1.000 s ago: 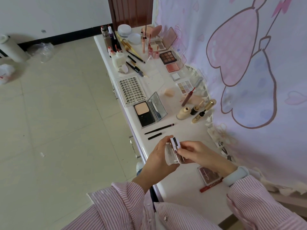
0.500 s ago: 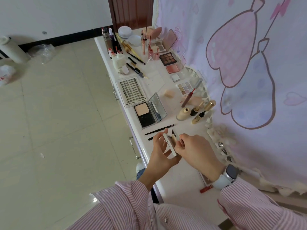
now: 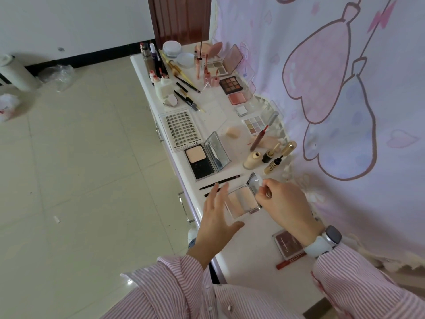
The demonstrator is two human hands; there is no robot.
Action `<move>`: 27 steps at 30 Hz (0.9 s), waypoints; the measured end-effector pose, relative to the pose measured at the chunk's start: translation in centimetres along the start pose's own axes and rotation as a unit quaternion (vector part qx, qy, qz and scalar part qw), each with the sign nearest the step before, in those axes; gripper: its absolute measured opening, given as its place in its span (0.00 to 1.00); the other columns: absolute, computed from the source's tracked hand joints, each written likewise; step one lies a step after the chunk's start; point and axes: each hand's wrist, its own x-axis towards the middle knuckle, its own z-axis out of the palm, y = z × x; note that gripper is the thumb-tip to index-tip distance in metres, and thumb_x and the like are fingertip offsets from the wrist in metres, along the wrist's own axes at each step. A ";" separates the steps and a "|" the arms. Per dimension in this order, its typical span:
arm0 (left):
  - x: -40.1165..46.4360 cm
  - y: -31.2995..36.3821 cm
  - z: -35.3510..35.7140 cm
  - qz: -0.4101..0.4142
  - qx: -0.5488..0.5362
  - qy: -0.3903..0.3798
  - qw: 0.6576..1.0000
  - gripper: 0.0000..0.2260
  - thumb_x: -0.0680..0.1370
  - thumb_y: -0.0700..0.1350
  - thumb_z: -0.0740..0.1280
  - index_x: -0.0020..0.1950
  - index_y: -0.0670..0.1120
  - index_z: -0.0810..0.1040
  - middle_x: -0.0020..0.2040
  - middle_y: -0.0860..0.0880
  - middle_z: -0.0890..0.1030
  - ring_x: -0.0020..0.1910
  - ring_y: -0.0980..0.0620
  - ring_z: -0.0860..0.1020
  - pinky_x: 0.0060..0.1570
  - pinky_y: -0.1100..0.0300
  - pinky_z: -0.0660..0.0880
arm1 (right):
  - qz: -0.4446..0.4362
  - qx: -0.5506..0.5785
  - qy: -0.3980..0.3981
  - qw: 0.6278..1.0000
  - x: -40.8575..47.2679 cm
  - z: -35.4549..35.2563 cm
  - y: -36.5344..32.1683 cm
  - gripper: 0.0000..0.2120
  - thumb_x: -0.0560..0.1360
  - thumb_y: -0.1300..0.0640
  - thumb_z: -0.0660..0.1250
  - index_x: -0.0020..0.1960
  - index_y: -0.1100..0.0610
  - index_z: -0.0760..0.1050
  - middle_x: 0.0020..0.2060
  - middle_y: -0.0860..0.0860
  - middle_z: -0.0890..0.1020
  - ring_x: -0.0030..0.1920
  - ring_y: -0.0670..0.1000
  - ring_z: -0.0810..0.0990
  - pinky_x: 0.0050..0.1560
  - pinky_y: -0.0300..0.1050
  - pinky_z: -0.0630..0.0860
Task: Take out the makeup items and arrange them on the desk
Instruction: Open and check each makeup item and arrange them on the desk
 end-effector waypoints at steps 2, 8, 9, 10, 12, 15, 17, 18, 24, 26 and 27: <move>-0.1 0.1 0.2 0.136 0.177 0.021 0.975 0.38 0.71 0.51 0.72 0.74 0.57 0.53 0.76 0.51 0.54 0.75 0.49 0.49 0.70 0.48 0.55 | 0.000 0.001 -0.009 1.000 -0.3 0.2 0.1 0.11 0.74 0.56 0.60 0.34 0.56 0.66 0.21 0.45 0.63 0.22 0.45 0.61 0.24 0.38 0.56; -0.3 0.4 0.4 0.237 0.345 0.010 0.908 0.30 0.67 0.52 0.75 0.67 0.51 0.71 0.68 0.49 0.72 0.68 0.45 0.68 0.60 0.40 0.70 | 0.014 0.052 -0.026 0.998 -0.7 0.8 0.7 0.17 0.75 0.55 0.61 0.29 0.51 0.61 0.20 0.45 0.65 0.22 0.43 0.63 0.25 0.37 0.58; -0.4 0.3 0.5 0.235 0.351 0.012 0.906 0.29 0.66 0.53 0.75 0.66 0.51 0.72 0.67 0.49 0.73 0.67 0.45 0.70 0.59 0.41 0.71 | 0.019 0.061 -0.026 0.998 -0.7 1.0 0.8 0.19 0.75 0.56 0.61 0.28 0.49 0.59 0.20 0.46 0.64 0.22 0.43 0.62 0.25 0.36 0.57; -0.4 0.2 0.6 0.235 0.354 0.014 0.905 0.29 0.66 0.53 0.75 0.65 0.51 0.73 0.66 0.49 0.74 0.66 0.46 0.71 0.59 0.41 0.71 | 0.026 0.069 -0.026 0.997 -0.8 1.1 1.0 0.20 0.75 0.56 0.61 0.27 0.48 0.58 0.20 0.46 0.64 0.22 0.43 0.62 0.25 0.36 0.57; -0.6 -0.1 0.9 0.236 0.352 0.014 0.906 0.28 0.66 0.53 0.75 0.64 0.51 0.75 0.65 0.49 0.75 0.66 0.46 0.72 0.58 0.42 0.72 | 0.038 0.076 -0.032 0.996 -0.8 1.4 1.4 0.20 0.75 0.57 0.61 0.27 0.49 0.59 0.20 0.46 0.65 0.22 0.44 0.62 0.26 0.37 0.58; -0.7 -0.4 1.2 0.223 0.360 -0.002 0.906 0.27 0.65 0.54 0.76 0.63 0.51 0.76 0.64 0.49 0.76 0.65 0.47 0.72 0.57 0.43 0.73 | 0.055 0.082 -0.041 0.994 -0.8 1.9 2.1 0.15 0.75 0.57 0.61 0.30 0.54 0.65 0.22 0.46 0.68 0.24 0.45 0.64 0.27 0.40 0.61; -0.6 -0.3 1.4 0.198 0.366 -0.030 0.909 0.29 0.67 0.55 0.74 0.66 0.51 0.73 0.67 0.48 0.73 0.67 0.46 0.69 0.60 0.42 0.71 | 0.063 0.084 -0.042 0.994 -0.7 2.3 2.6 0.12 0.75 0.56 0.60 0.33 0.56 0.68 0.23 0.46 0.69 0.24 0.45 0.65 0.27 0.40 0.62; -0.5 -0.5 1.7 0.191 0.368 -0.049 0.909 0.30 0.70 0.55 0.71 0.70 0.51 0.68 0.71 0.48 0.68 0.71 0.45 0.64 0.64 0.40 0.66 | 0.064 0.080 -0.042 0.994 -0.7 2.4 2.8 0.12 0.76 0.56 0.60 0.34 0.56 0.69 0.23 0.46 0.69 0.24 0.45 0.65 0.27 0.40 0.63; 0.2 -2.2 3.2 0.138 0.360 -0.110 0.916 0.31 0.80 0.54 0.55 0.75 0.52 0.40 0.76 0.50 0.38 0.74 0.48 0.37 0.68 0.40 0.35 | 0.083 0.010 -0.015 0.996 0.5 3.0 4.5 0.10 0.76 0.57 0.58 0.39 0.58 0.72 0.27 0.51 0.74 0.28 0.50 0.70 0.27 0.41 0.61; 0.3 -2.3 3.4 0.137 0.369 -0.118 0.911 0.30 0.80 0.54 0.55 0.75 0.51 0.41 0.76 0.49 0.39 0.74 0.48 0.37 0.67 0.40 0.34 | 0.089 0.004 -0.006 0.996 0.8 3.0 5.0 0.10 0.77 0.57 0.57 0.41 0.60 0.73 0.30 0.54 0.77 0.31 0.53 0.73 0.30 0.43 0.64; 0.3 -2.4 3.5 0.140 0.378 -0.120 0.907 0.30 0.80 0.54 0.55 0.75 0.51 0.41 0.77 0.49 0.40 0.74 0.49 0.37 0.67 0.40 0.33 | 0.093 0.008 -0.005 0.996 1.0 3.0 5.1 0.11 0.78 0.57 0.57 0.42 0.61 0.73 0.31 0.55 0.78 0.31 0.54 0.73 0.31 0.44 0.65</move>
